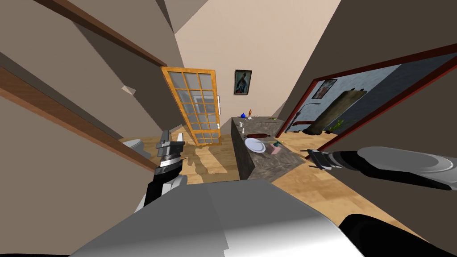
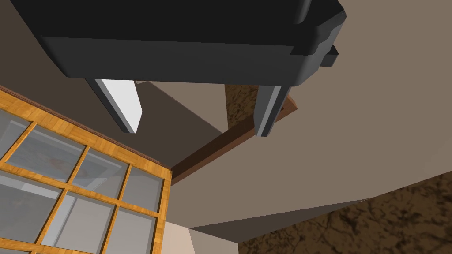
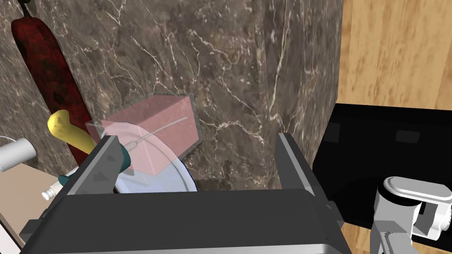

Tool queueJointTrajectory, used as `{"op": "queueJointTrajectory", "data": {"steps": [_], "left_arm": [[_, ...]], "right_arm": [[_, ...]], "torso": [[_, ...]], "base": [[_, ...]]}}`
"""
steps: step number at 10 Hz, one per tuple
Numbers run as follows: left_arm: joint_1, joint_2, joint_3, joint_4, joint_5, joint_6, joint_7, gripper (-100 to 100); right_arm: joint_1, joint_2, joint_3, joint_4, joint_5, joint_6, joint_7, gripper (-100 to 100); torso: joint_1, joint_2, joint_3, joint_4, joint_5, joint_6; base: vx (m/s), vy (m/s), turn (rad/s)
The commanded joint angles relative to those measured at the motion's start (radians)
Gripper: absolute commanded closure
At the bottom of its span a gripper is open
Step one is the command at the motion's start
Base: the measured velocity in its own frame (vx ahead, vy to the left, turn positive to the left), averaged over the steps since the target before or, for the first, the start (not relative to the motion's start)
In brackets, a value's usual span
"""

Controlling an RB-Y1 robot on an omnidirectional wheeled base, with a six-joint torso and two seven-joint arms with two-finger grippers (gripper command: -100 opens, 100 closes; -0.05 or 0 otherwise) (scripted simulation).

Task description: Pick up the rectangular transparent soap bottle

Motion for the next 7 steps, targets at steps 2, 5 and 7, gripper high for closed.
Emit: {"op": "queueJointTrajectory", "data": {"steps": [2,5,7], "left_arm": [[0.000,0.000,0.000,0.000,0.000,0.000,0.000,0],[0.000,0.000,0.000,0.000,0.000,0.000,0.000,0],[0.000,0.000,0.000,0.000,0.000,0.000,0.000,0]], "right_arm": [[0.021,-0.073,-0.025,0.017,-0.040,-0.033,-0.078,-100],[0.027,-0.141,-0.041,0.034,-0.084,-0.063,-0.150,-100],[0.027,-0.174,-0.048,0.040,-0.107,-0.078,-0.184,-100]], "torso": [[0.000,-0.001,0.000,0.000,0.000,0.000],[0.000,-0.002,-0.001,-0.001,0.000,0.000],[-0.002,-0.001,0.000,0.000,0.000,0.000]], "base": [[0.117,0.046,-0.048],[0.117,0.038,-0.034],[0.097,0.023,-0.022]]}}
